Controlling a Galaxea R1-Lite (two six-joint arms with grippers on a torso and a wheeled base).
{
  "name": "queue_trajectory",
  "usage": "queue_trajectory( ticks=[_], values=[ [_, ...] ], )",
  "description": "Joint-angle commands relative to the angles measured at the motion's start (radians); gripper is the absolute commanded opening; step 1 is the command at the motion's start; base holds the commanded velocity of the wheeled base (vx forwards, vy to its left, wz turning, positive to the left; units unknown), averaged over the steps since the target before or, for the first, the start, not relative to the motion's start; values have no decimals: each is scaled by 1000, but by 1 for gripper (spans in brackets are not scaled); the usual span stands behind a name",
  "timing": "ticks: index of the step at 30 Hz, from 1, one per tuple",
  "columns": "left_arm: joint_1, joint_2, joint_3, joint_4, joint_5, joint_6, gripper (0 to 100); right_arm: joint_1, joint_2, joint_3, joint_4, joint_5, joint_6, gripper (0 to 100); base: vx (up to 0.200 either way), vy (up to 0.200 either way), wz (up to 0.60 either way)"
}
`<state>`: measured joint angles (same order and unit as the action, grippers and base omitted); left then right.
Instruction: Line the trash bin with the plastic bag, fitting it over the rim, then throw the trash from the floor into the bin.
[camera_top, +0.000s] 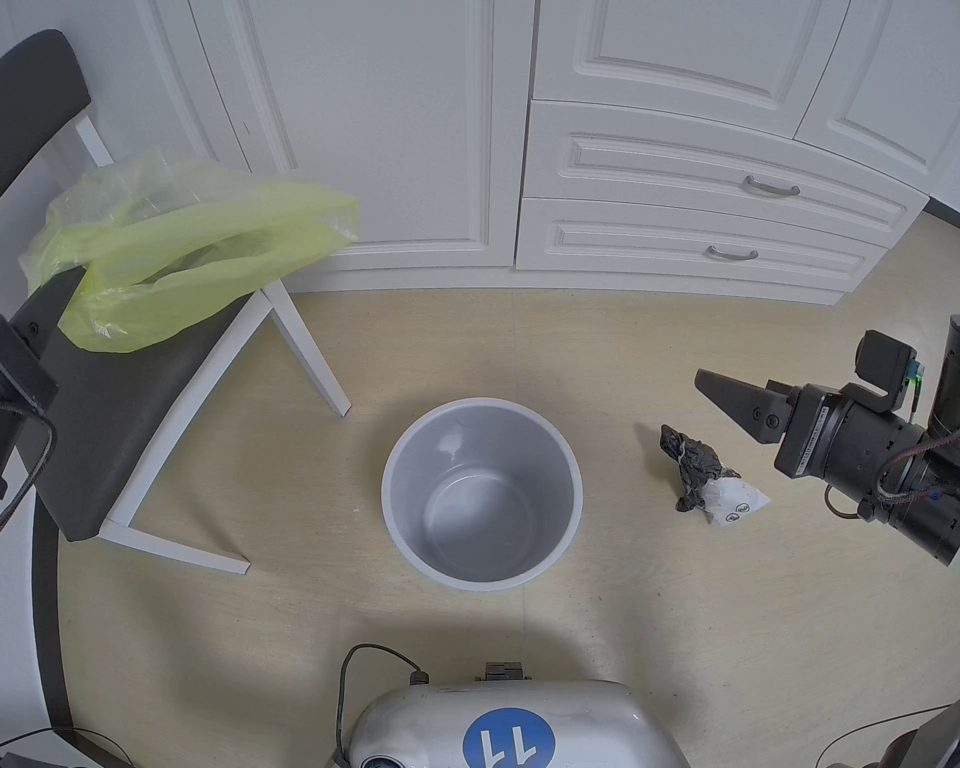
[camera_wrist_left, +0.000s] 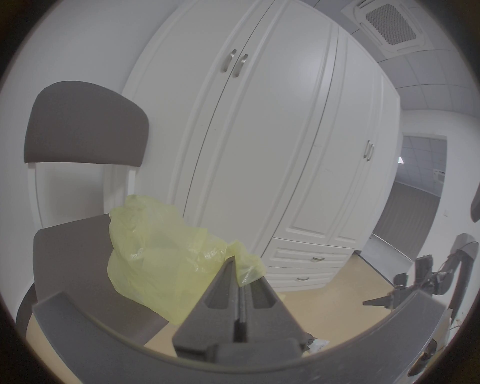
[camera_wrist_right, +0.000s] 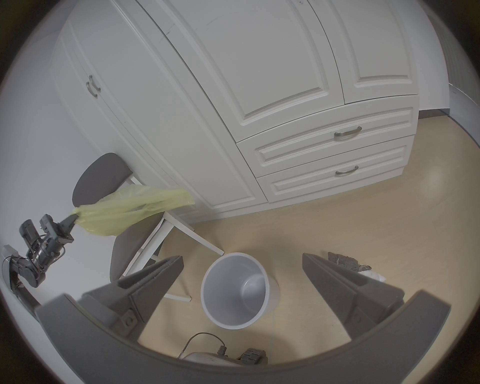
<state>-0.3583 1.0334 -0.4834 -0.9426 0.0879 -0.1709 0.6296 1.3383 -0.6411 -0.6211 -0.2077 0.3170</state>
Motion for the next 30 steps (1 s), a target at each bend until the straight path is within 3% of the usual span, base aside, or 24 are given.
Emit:
queue_trajectory(
  ticks=[1,12,18,27,30],
  values=[
    [-34,-62,2,18,-4,13,0,10,10,1,0,1,2,100,0,0,0],
    [-96,-98,12,7,-17,30,0,73,44,17,-11,2,7,100,0,0,0],
    [-102,-127,20,4,-40,27,0,179,145,12,-98,1,7,100,0,0,0],
    [-106,-150,55,2,-125,19,0,145,303,-40,-201,33,8,100,0,0,0],
    [-157,-158,57,-5,-128,25,0,157,387,-86,-253,24,31,100,0,0,0]
  ],
)
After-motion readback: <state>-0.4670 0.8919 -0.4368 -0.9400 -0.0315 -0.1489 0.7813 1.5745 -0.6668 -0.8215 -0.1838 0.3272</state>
